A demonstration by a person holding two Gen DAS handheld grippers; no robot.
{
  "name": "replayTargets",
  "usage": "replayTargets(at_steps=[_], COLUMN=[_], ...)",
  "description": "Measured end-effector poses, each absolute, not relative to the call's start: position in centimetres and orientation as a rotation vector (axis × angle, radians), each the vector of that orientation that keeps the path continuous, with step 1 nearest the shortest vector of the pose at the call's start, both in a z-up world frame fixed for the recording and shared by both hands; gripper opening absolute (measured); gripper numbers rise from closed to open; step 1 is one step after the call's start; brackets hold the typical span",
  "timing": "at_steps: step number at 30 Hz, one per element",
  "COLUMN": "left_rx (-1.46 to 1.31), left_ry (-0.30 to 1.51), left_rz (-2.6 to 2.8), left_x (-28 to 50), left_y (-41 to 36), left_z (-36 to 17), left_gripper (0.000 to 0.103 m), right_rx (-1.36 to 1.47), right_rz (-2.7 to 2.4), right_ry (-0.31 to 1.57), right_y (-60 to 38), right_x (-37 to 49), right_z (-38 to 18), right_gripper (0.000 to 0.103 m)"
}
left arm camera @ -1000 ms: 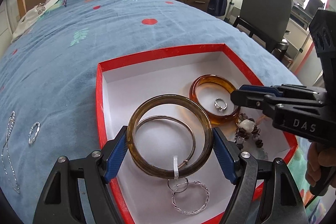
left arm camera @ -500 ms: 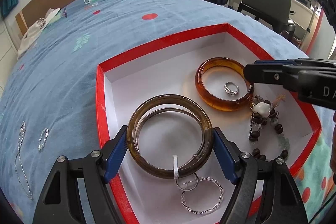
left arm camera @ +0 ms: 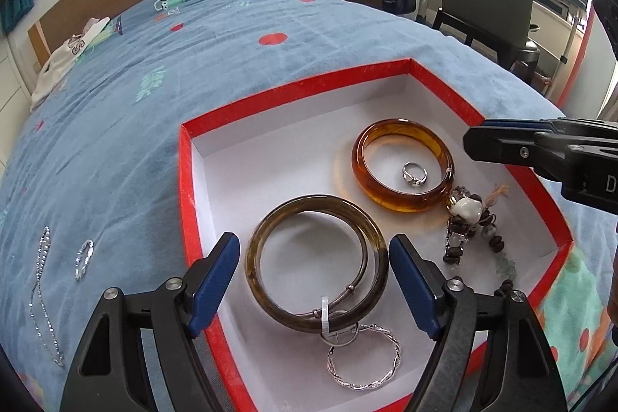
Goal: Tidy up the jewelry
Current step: 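Withdraw both open tools from the box toward the necklace and hoop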
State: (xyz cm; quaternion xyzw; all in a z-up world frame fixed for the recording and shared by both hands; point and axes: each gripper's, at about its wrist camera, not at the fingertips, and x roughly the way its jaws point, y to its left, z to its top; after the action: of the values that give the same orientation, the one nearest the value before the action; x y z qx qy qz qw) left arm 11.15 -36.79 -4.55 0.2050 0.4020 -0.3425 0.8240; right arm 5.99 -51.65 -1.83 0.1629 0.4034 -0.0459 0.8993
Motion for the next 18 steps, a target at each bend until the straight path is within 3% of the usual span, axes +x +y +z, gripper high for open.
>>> replayTargets(at_steps=[18], left_rx=[0.354], left_ry=[0.772], left_rz=[-0.659], left_x=[7.1], left_y=[-32.0], left_z=[2.3], left_gripper=[0.082], right_rx=[0.331], right_rz=[-0.151], right_ry=[0.795], right_y=[-49.3], right_x=[0.3], right_z=[2.6], right_gripper=[0.021])
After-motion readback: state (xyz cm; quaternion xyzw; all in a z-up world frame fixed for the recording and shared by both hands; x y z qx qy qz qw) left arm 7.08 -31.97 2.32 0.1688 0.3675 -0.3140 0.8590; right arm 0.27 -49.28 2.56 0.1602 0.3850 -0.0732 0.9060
